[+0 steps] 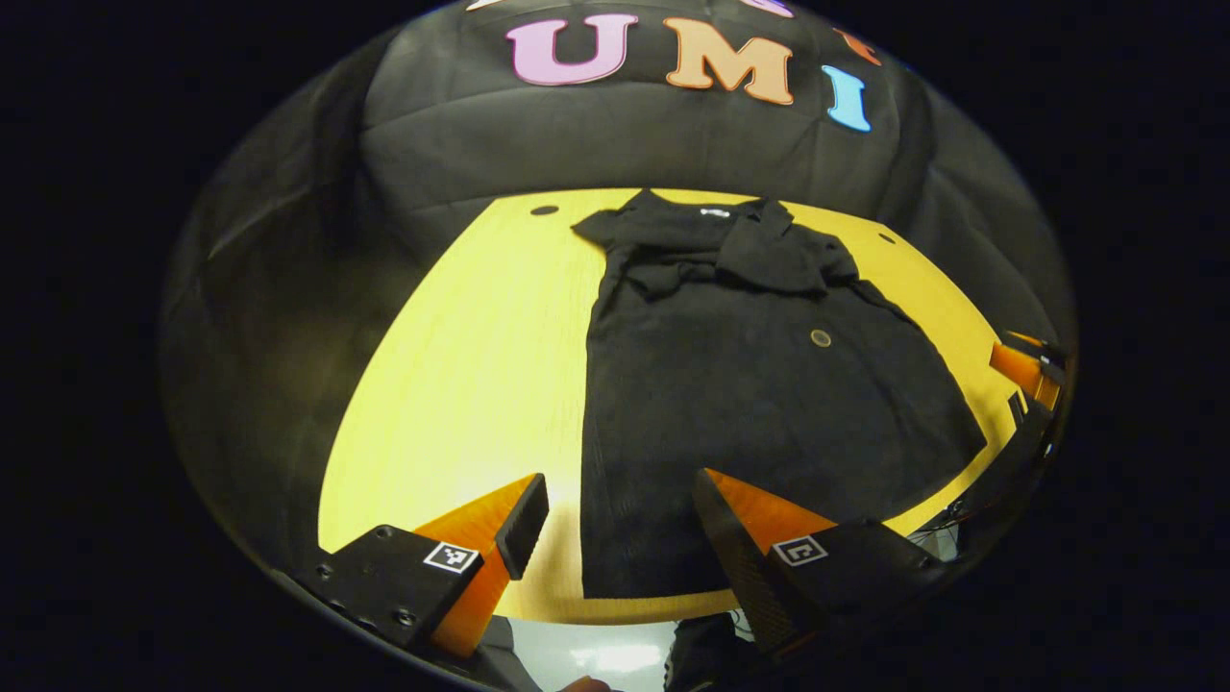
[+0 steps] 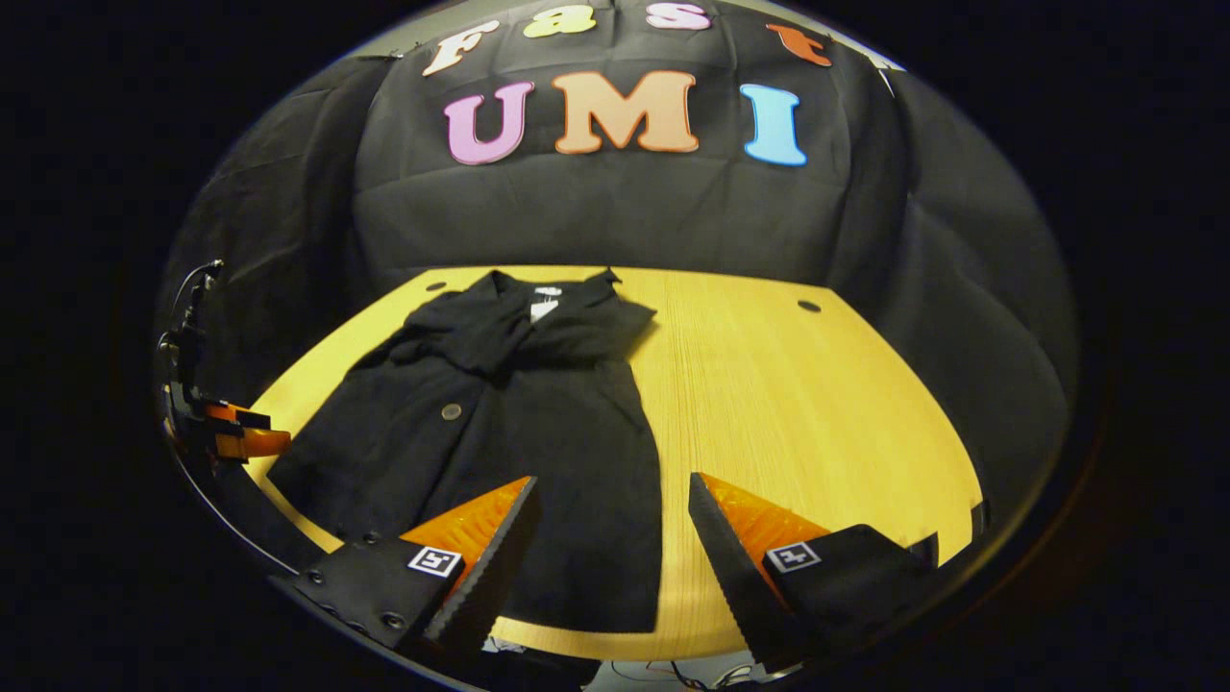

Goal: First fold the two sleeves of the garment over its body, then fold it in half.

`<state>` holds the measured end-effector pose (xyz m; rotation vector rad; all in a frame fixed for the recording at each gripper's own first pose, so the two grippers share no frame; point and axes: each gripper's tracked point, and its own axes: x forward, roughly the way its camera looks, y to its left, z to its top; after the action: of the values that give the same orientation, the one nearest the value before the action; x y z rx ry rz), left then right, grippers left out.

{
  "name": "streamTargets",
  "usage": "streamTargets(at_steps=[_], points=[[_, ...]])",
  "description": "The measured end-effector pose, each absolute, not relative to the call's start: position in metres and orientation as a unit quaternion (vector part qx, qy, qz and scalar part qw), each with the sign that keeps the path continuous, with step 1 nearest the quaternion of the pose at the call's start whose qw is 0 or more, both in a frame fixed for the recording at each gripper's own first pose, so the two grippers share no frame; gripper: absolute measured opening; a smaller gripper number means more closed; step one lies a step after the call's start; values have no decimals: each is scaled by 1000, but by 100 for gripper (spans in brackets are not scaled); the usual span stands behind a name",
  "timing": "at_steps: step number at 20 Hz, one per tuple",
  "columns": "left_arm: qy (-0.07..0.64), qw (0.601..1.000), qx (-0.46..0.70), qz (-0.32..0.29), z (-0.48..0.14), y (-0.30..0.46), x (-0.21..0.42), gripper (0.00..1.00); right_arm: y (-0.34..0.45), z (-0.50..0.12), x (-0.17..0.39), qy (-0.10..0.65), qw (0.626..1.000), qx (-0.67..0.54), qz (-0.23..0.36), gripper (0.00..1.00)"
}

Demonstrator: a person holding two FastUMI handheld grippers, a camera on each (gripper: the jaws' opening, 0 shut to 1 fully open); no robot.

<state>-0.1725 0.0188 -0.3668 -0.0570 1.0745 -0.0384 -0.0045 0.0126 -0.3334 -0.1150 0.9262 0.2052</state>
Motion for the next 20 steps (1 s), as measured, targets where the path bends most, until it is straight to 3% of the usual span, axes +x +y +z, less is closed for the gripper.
streamTargets(at_steps=[5, 11, 19, 20], points=[[538, 842, -40, -13, -390, 10, -192, 93, 10, -369, -30, 493, 864, -55, 91, 100], [523, 852, -19, -28, -389, 10, -190, 94, 9, -400, -54, 557, 822, -72, 96, 99], [513, 858, -19, -34, -391, 8, -190, 92, 11, -399, -50, 544, 833, -52, 87, 99], [509, 860, -19, -38, -392, 6, -188, 89, 14, -399, -51, 544, 833, -50, 91, 95]])
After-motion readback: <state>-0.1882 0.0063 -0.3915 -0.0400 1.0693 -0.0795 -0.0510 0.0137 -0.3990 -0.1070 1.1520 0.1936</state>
